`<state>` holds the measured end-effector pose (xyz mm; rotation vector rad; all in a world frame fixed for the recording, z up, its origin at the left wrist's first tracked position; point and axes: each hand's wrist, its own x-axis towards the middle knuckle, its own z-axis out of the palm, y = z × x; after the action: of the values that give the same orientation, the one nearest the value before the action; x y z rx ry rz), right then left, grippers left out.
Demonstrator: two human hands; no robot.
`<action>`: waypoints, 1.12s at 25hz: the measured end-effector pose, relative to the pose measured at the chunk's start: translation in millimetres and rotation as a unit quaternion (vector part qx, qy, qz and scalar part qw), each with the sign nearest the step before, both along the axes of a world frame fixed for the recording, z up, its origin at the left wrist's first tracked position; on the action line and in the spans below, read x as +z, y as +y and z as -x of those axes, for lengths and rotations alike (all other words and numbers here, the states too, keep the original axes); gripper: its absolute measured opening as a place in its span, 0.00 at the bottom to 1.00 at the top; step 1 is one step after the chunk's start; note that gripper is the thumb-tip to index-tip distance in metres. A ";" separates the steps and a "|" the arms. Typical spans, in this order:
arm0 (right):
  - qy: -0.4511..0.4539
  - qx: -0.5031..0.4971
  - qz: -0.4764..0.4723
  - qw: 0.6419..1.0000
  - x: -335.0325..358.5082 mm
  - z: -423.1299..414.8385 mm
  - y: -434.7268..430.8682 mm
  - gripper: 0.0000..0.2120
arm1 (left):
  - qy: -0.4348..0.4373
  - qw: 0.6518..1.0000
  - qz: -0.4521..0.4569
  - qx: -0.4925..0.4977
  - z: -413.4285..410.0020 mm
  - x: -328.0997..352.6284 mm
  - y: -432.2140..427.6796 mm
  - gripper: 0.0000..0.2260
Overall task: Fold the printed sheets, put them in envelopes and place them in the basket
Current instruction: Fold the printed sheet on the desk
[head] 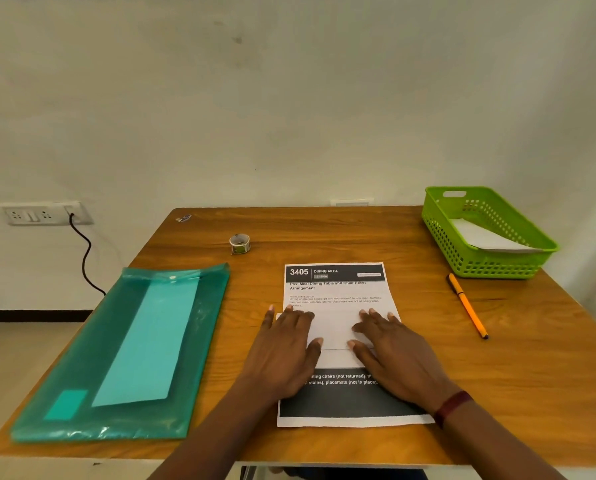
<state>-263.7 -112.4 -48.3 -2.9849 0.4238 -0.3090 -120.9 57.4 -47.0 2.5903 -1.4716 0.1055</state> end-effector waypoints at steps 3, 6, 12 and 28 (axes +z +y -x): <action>0.012 0.010 -0.042 0.999 3.7 -19.7 11.9 0.25 | 0.011 1.000 0.008 -0.017 3.9 -0.7 -13.0 0.25; 0.074 0.028 -0.076 0.994 -2.8 -31.8 17.6 0.29 | 0.033 0.999 -0.023 -0.021 4.3 -9.2 -20.6 0.27; 0.116 -0.007 -0.030 0.993 -17.0 -11.1 4.0 0.38 | 0.043 0.997 -0.057 0.031 -1.0 -19.0 -16.2 0.32; 0.112 -0.039 -0.010 0.993 -16.3 6.1 -19.0 0.40 | 0.059 0.992 -0.043 0.105 -6.1 -21.8 -5.8 0.39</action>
<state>-269.8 -131.3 -64.6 -2.9981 0.5629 0.0242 -114.8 51.7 -68.8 2.7603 -1.1857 -0.0862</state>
